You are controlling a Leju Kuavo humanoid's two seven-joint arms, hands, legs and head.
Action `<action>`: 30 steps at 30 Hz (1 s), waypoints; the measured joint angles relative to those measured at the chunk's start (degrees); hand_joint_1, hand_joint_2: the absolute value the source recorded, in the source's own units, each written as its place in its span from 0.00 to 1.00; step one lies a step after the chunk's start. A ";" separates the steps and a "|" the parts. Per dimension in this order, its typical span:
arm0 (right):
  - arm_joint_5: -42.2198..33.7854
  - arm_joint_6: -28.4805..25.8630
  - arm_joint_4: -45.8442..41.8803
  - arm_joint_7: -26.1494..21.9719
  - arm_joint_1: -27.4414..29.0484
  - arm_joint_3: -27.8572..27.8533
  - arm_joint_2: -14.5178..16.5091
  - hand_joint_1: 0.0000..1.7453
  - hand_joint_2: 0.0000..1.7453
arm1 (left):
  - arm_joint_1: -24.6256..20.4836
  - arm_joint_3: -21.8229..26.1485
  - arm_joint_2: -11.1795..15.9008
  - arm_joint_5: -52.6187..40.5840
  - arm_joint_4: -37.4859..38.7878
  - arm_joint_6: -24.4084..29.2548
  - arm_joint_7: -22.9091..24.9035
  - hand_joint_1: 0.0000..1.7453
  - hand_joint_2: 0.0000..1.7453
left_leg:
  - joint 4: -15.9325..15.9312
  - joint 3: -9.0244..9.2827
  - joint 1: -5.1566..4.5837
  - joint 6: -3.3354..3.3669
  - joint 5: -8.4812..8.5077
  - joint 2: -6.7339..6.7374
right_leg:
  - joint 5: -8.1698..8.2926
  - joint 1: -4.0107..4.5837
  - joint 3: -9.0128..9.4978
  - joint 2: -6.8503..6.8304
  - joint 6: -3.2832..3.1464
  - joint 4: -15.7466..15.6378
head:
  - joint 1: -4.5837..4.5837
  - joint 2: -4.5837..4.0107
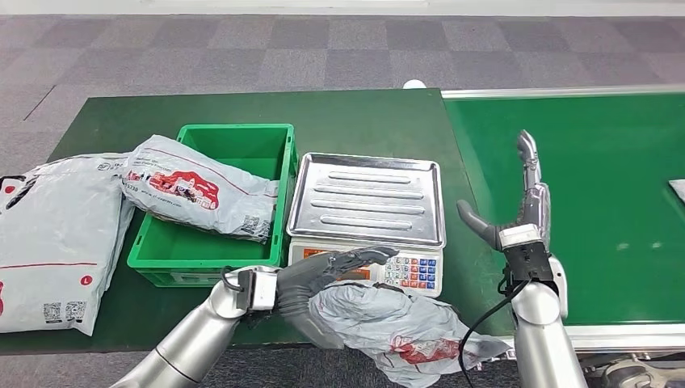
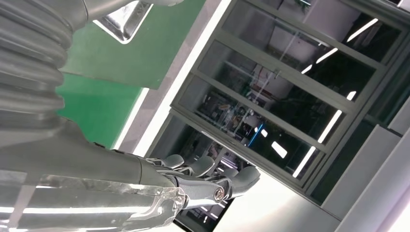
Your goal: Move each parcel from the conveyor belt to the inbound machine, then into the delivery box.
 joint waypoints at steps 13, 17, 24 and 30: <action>0.42 -0.32 -0.70 -0.57 0.79 -0.99 -0.42 0.00 1.00 | -5.50 -0.86 1.59 -24.81 17.82 22.54 1.08 0.00 1.00 | 0.03 0.03 -0.02 0.02 0.02 -0.02 | 0.01 -0.03 0.01 -0.03 0.02 -0.01 | 0.00 0.00; 1.19 -0.03 -1.93 0.08 1.57 -1.76 -0.40 0.00 1.00 | -8.24 -3.45 -1.19 -32.31 27.46 25.91 4.02 0.00 1.00 | 0.04 0.05 -0.05 0.05 0.01 -0.07 | 0.02 -0.05 0.08 -0.07 0.05 -0.01 | 0.00 0.00; 1.82 -0.01 -2.98 0.16 2.57 -2.73 -0.40 0.00 1.00 | -11.66 -6.07 -4.83 -39.07 34.75 27.52 10.35 0.00 1.00 | -0.01 0.47 -0.09 0.35 -0.45 -0.32 | -0.55 -0.09 1.08 -0.46 0.31 -0.13 | 0.00 0.00; 2.29 -0.09 -3.80 0.18 3.44 -3.18 -0.17 0.00 1.00 | -13.03 -6.45 -6.98 -42.87 37.44 26.89 14.42 0.00 1.00 | -0.05 1.66 -0.13 0.43 -1.16 -0.32 | -1.29 -0.15 2.46 -0.52 0.35 -0.22 | 0.00 0.00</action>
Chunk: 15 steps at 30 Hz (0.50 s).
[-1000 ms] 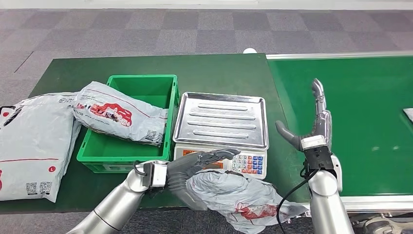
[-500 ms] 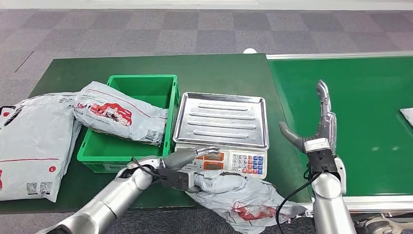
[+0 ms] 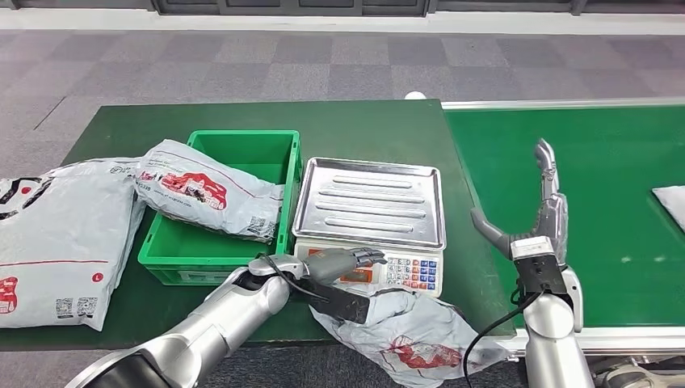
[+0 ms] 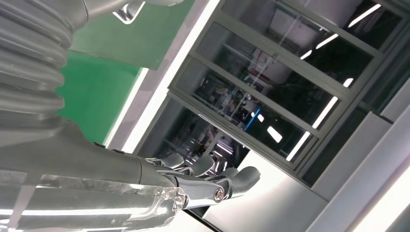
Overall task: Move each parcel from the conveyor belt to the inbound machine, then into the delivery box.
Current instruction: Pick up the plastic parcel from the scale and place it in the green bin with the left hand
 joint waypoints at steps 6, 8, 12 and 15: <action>0.14 -0.01 -1.24 0.05 0.01 -0.17 0.21 0.00 1.00 | -1.24 -0.64 -1.26 -0.70 1.12 -0.49 0.39 0.00 1.00 | 0.04 -0.55 -0.04 0.08 0.67 -0.18 | 0.49 -0.04 -0.49 -0.13 0.11 0.02 | 0.00 0.00; 0.14 -0.01 -1.42 0.04 0.05 -0.20 0.23 0.00 1.00 | -1.27 -0.80 -1.41 -0.70 1.33 -0.51 0.40 0.00 1.00 | 0.04 -0.49 -0.05 0.10 0.97 -0.23 | 0.74 -0.05 -0.57 -0.17 0.12 0.01 | 0.00 0.00; 0.15 -0.01 -1.43 0.05 0.22 -0.26 0.24 0.00 1.00 | -1.14 -0.91 -1.60 -0.72 1.78 -0.55 0.40 0.00 1.00 | 0.04 -0.31 -0.06 0.18 1.07 -0.26 | 0.97 -0.06 -0.46 -0.19 0.20 -0.05 | 0.00 0.00; 0.15 -0.02 -1.43 0.05 0.24 -0.29 0.26 0.00 1.00 | -0.99 -1.02 -1.68 -0.73 2.01 -0.74 0.32 0.00 1.00 | 0.04 -0.40 -0.07 0.21 0.66 -0.23 | 0.55 -0.07 -0.31 -0.17 0.17 -0.11 | -0.01 0.00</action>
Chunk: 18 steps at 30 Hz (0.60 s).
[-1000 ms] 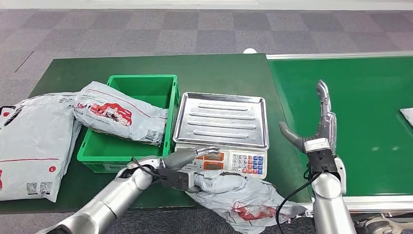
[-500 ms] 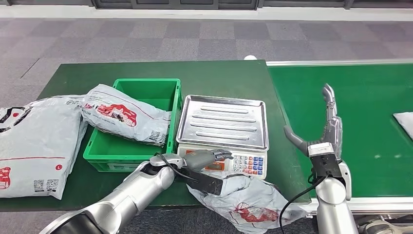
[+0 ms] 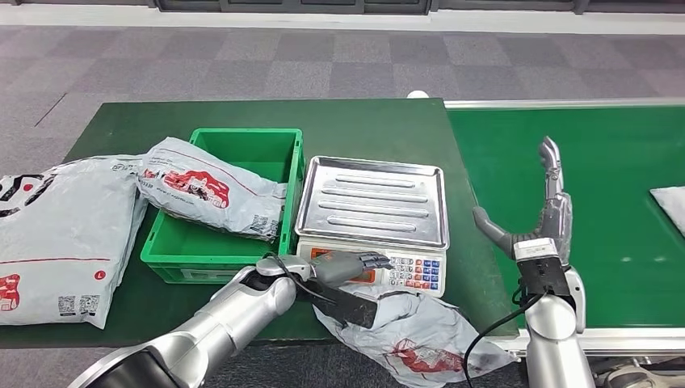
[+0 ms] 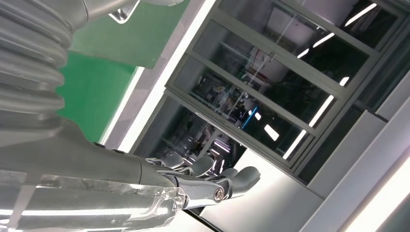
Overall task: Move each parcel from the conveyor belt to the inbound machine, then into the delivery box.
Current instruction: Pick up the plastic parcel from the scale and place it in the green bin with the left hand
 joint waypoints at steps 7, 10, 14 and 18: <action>0.02 -0.10 -0.01 0.04 0.03 -0.01 0.00 0.00 1.00 | 0.83 -0.03 0.04 0.66 0.27 -2.96 -6.17 1.00 1.00 | 0.01 0.07 0.00 -0.01 0.41 -0.02 | 0.46 0.00 -0.24 -0.01 0.06 0.03 | 0.01 0.00; -0.02 -0.10 0.00 0.11 0.06 -0.01 0.00 0.00 1.00 | 1.93 0.14 0.33 1.72 0.11 -3.77 -8.61 1.00 1.00 | 0.01 -0.07 0.00 -0.08 0.55 -0.03 | 0.61 0.00 -0.48 0.00 0.06 0.05 | 0.02 0.00; -0.25 -0.10 0.00 0.50 0.08 -0.01 0.00 0.00 1.00 | 3.47 0.71 1.01 4.38 -0.87 -5.74 -11.99 1.00 1.00 | 0.01 -0.25 0.01 -0.13 0.50 -0.01 | 0.57 0.01 -0.71 0.03 0.01 0.05 | 0.03 0.00; -0.38 -0.10 0.00 0.77 0.08 -0.01 0.00 0.00 1.00 | 5.08 1.34 1.92 7.21 -2.73 -7.63 -14.44 1.00 1.00 | 0.01 -0.55 0.02 -0.14 0.50 0.02 | 0.57 0.02 -1.05 0.06 0.01 0.07 | 0.02 0.00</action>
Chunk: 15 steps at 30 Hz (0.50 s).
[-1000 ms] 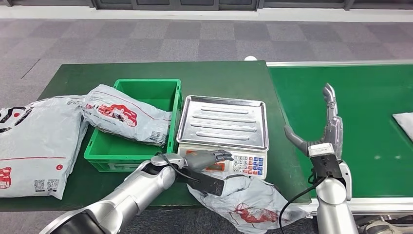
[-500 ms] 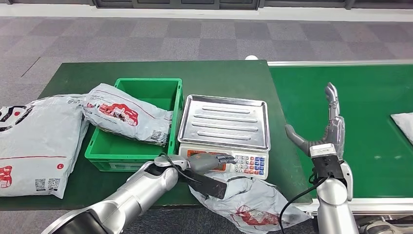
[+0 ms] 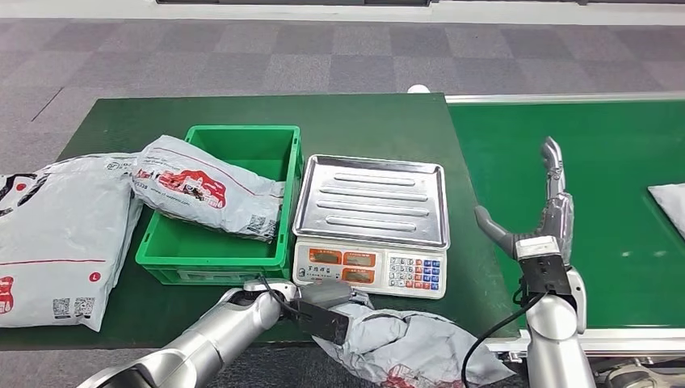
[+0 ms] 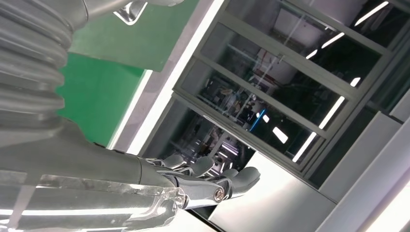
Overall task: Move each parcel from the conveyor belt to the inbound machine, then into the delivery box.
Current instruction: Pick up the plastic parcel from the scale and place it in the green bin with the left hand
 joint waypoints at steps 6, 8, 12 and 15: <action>-0.04 0.00 0.00 0.00 0.00 0.00 0.00 0.00 1.00 | 1.04 0.06 0.59 0.65 -1.30 -0.36 -0.36 1.00 1.00 | 0.00 -0.16 0.01 -0.04 -0.03 0.00 | -0.03 0.00 -0.18 0.03 -0.04 0.02 | 0.00 0.00; -0.06 0.00 0.00 0.00 0.00 0.00 0.00 0.00 1.00 | 1.50 0.03 0.85 2.97 -2.26 -1.07 -0.33 1.00 1.00 | 0.00 -0.22 0.01 -0.05 -0.04 0.01 | -0.04 0.00 -0.26 0.05 -0.05 0.02 | 0.01 0.00; -0.19 -0.01 0.00 0.02 0.00 0.00 0.00 0.00 1.00 | 3.45 -0.19 2.51 15.19 -7.39 -2.93 -0.21 1.00 1.00 | 0.00 -0.38 0.01 -0.06 -0.05 0.04 | -0.04 0.01 -0.45 0.09 -0.05 0.03 | 0.01 0.00; -0.25 -0.05 0.00 0.08 0.00 0.00 0.00 0.00 1.00 | 4.48 -0.51 4.01 23.91 -12.06 -2.96 -0.21 1.00 1.00 | 0.00 -0.44 0.01 -0.07 -0.05 0.04 | -0.04 0.01 -0.50 0.09 -0.05 0.04 | 0.00 0.00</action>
